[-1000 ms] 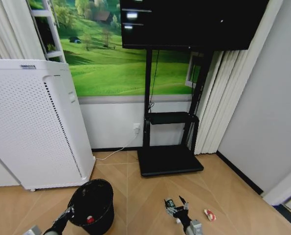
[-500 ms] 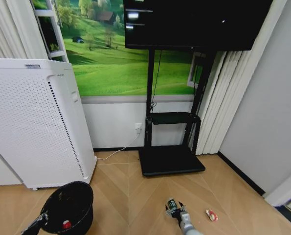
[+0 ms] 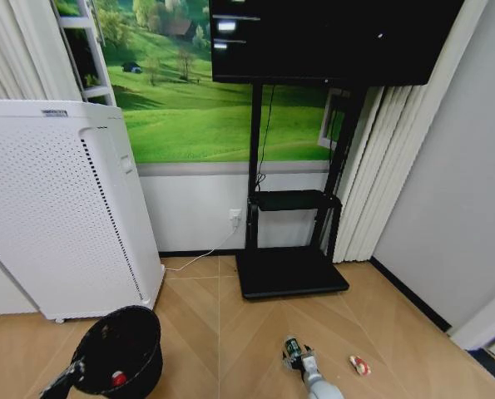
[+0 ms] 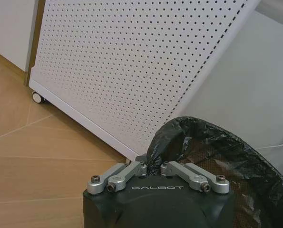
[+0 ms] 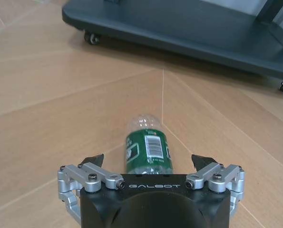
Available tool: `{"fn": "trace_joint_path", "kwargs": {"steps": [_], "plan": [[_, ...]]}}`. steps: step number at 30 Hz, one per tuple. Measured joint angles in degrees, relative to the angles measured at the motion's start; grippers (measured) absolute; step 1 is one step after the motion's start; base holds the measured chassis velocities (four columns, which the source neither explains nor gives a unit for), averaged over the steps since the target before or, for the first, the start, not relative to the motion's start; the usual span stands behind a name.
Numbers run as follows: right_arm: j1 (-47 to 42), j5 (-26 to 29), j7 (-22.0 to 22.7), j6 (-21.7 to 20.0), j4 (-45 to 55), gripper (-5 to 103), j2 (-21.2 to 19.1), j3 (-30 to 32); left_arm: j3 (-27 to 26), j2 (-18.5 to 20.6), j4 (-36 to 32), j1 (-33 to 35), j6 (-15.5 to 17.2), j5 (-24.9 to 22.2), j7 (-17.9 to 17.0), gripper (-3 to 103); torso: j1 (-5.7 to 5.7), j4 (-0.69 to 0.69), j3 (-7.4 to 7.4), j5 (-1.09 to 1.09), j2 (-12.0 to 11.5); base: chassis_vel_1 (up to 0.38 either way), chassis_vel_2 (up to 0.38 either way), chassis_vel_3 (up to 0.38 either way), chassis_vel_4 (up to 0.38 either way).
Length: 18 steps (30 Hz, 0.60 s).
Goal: Pick up the trash bin and place the garbage on the floor into it.
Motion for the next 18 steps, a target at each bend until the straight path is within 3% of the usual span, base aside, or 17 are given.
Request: {"fn": "trace_joint_path", "kwargs": {"steps": [12, 18], "plan": [[3.68, -1.96, 0.18, 0.32, -9.36, 102, 1.55, 0.44, 1.91, 0.31, -0.56, -1.11, 0.21, 0.30, -0.65, 6, 0.00, -0.01, 0.00, 0.00, 0.00, 0.000, 0.000, 0.000, 0.000], [3.00, -1.51, -0.26, 1.00, -8.52, 78, 1.24, 0.57, 3.20, 0.76, -0.16, -2.10, 0.39, 0.39, -1.50, 6, 0.00, -0.01, 0.00, 0.00, 0.00, 0.000, 0.000, 0.000, 0.000]]}}
